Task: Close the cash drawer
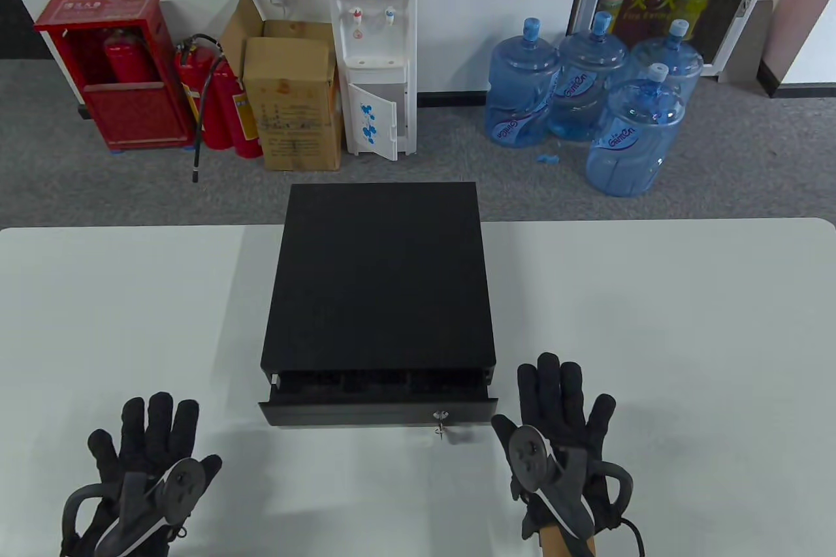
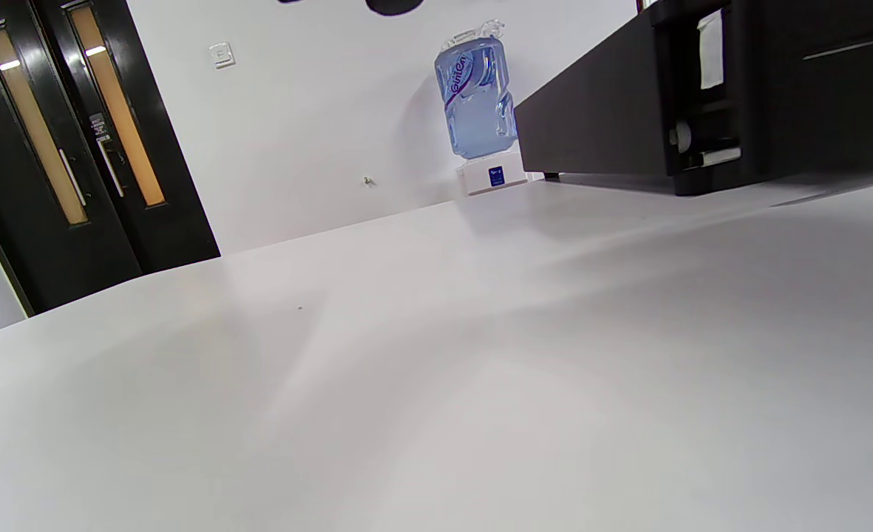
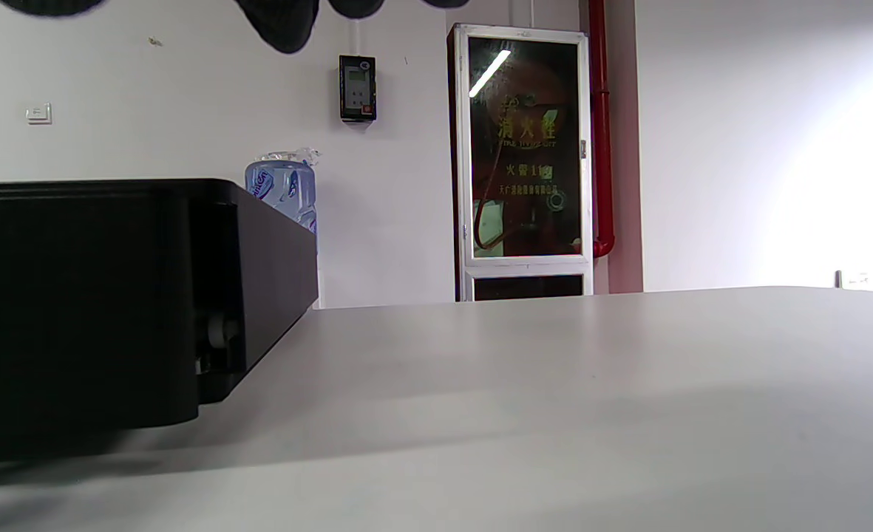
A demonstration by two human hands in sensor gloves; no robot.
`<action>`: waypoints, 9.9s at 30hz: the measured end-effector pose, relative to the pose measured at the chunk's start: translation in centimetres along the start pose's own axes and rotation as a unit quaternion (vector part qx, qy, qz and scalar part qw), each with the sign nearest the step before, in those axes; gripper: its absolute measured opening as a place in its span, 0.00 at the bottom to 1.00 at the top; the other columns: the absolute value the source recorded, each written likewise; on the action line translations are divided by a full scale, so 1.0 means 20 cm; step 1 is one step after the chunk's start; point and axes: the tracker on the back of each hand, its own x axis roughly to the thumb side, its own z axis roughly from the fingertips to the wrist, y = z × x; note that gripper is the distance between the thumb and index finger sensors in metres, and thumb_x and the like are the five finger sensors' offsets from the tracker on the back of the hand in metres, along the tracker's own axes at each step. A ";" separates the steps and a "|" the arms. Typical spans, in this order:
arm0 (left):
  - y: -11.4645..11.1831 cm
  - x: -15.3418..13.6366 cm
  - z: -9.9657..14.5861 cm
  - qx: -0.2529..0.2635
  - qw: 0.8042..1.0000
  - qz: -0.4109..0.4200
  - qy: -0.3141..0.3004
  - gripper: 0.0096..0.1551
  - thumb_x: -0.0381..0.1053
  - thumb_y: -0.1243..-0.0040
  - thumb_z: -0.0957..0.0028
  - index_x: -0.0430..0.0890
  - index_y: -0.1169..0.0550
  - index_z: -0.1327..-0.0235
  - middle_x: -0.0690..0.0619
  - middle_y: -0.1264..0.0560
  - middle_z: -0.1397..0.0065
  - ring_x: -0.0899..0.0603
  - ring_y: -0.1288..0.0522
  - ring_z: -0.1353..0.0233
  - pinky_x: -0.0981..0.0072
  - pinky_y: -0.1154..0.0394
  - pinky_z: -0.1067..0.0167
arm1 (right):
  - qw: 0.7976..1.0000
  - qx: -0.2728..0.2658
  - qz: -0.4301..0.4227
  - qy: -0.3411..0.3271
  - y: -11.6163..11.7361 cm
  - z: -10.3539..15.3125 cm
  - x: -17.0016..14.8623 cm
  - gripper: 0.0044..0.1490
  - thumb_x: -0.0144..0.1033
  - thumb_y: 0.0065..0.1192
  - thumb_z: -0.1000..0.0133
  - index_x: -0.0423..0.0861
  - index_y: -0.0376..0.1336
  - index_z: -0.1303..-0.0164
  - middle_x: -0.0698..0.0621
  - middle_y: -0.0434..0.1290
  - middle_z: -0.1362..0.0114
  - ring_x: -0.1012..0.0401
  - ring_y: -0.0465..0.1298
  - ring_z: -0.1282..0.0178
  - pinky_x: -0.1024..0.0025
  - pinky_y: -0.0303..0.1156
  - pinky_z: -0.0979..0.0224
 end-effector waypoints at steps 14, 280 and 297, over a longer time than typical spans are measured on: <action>0.00 0.01 0.00 0.006 1.000 0.000 -0.006 0.51 0.76 0.67 0.47 0.55 0.59 0.13 0.43 0.57 0.07 0.29 0.58 0.10 0.21 0.56 0.26 | 0.999 -0.033 0.008 -0.016 -0.04 0.02 0.08 0.52 0.74 0.41 0.56 0.69 0.40 0.20 0.60 0.41 0.10 0.56 0.43 0.09 0.40 0.46 0.16; -0.06 0.10 -0.01 -0.042 0.997 0.028 -0.066 0.52 0.75 0.66 0.46 0.53 0.59 0.14 0.42 0.57 0.07 0.29 0.57 0.10 0.22 0.55 0.25 | 0.791 0.216 -0.531 0.213 0.06 -0.03 -0.21 0.24 0.48 0.76 0.60 0.57 0.76 0.53 0.52 0.81 0.48 0.66 0.82 0.69 0.61 0.82 0.53; -0.05 0.10 -0.01 -0.039 0.997 0.026 -0.064 0.52 0.75 0.65 0.46 0.53 0.59 0.14 0.42 0.57 0.07 0.29 0.57 0.10 0.22 0.55 0.25 | 0.742 0.164 -0.571 0.312 0.24 0.01 -0.56 0.23 0.46 0.73 0.56 0.54 0.77 0.52 0.51 0.82 0.48 0.64 0.84 0.69 0.59 0.82 0.52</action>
